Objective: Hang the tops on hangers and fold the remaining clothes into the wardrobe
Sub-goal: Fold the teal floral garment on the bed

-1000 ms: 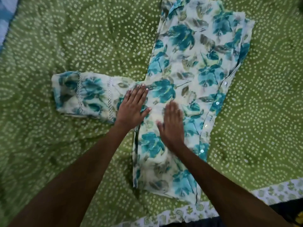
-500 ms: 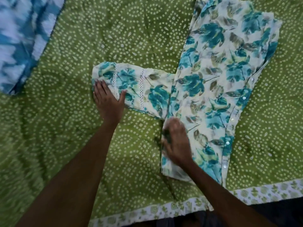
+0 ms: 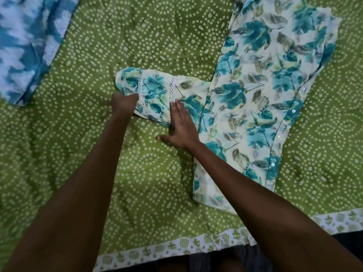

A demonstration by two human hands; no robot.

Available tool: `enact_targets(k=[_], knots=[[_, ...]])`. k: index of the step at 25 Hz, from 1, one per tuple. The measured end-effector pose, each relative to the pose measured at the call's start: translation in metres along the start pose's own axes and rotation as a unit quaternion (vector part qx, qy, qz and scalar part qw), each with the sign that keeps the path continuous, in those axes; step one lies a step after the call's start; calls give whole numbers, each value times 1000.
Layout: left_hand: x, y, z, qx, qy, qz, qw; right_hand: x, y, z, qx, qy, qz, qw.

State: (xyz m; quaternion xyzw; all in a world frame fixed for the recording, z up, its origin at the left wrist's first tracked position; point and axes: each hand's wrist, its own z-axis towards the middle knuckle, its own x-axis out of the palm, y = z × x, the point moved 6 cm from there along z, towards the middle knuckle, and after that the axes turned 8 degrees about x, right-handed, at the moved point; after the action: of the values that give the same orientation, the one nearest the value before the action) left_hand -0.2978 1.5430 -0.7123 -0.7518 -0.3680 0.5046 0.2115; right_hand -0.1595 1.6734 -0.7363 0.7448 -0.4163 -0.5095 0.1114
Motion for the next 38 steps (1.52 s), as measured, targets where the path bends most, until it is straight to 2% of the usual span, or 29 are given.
enact_targets(k=[2,4,5,6,7,9,10,11,13,14,16,18,20,23,24,26,28,29,30,31,32,33,34,35,36,37,38], knots=[[20,-43,-31,65,41,-64,995,-22,3,-9,21,-11,202,979],[55,-100,-87,179,119,-69,974,-47,-4,-23,52,-72,358,929],[75,-125,-121,243,174,-69,952,-61,-14,-31,92,-118,436,888],[92,-143,-154,315,223,-63,920,-71,-34,-39,142,-167,516,828],[104,-154,-184,398,237,-45,885,-82,-59,-49,184,-224,579,762],[129,-137,-217,515,182,37,837,-93,-128,-74,263,-325,638,646],[143,-117,-220,539,152,109,822,-91,-160,-89,315,-338,656,597],[157,-92,-215,531,144,204,810,-86,-186,-103,360,-319,673,561],[178,-39,-200,450,188,351,800,-73,-219,-120,385,-239,737,502],[181,-24,-190,428,199,363,803,-71,-226,-122,371,-214,766,479],[181,-23,-181,452,186,363,793,-77,-238,-120,346,-202,789,466],[174,-30,-171,494,141,359,779,-87,-249,-118,347,-234,777,471],[164,-28,-164,500,130,377,768,-93,-260,-124,379,-280,741,478],[153,-8,-149,479,149,393,771,-92,-266,-134,422,-274,663,554],[153,-6,-150,469,175,385,775,-94,-269,-138,428,-274,639,577],[155,-11,-155,436,226,325,808,-103,-275,-143,430,-299,607,598],[158,-22,-158,419,231,257,840,-119,-280,-142,415,-335,579,617],[158,-25,-157,414,224,237,850,-126,-281,-141,406,-348,550,642],[158,-28,-155,413,212,231,855,-134,-280,-142,395,-358,496,686],[158,-30,-154,430,195,241,848,-142,-277,-145,371,-373,410,745],[159,-35,-155,470,175,267,823,-151,-269,-151,328,-392,297,807],[163,-36,-158,529,159,295,779,-155,-259,-157,258,-401,174,862],[169,-36,-163,591,172,318,721,-152,-246,-164,174,-382,59,906],[176,-32,-168,630,222,330,667,-140,-236,-173,77,-335,-47,938],[183,-28,-174,642,288,335,627,-122,-230,-185,-27,-258,-140,956],[187,-25,-178,631,348,335,607,-97,-229,-199,-117,-160,-212,957],[189,-23,-181,614,385,332,604,-76,-232,-214,-179,-66,-246,950]])
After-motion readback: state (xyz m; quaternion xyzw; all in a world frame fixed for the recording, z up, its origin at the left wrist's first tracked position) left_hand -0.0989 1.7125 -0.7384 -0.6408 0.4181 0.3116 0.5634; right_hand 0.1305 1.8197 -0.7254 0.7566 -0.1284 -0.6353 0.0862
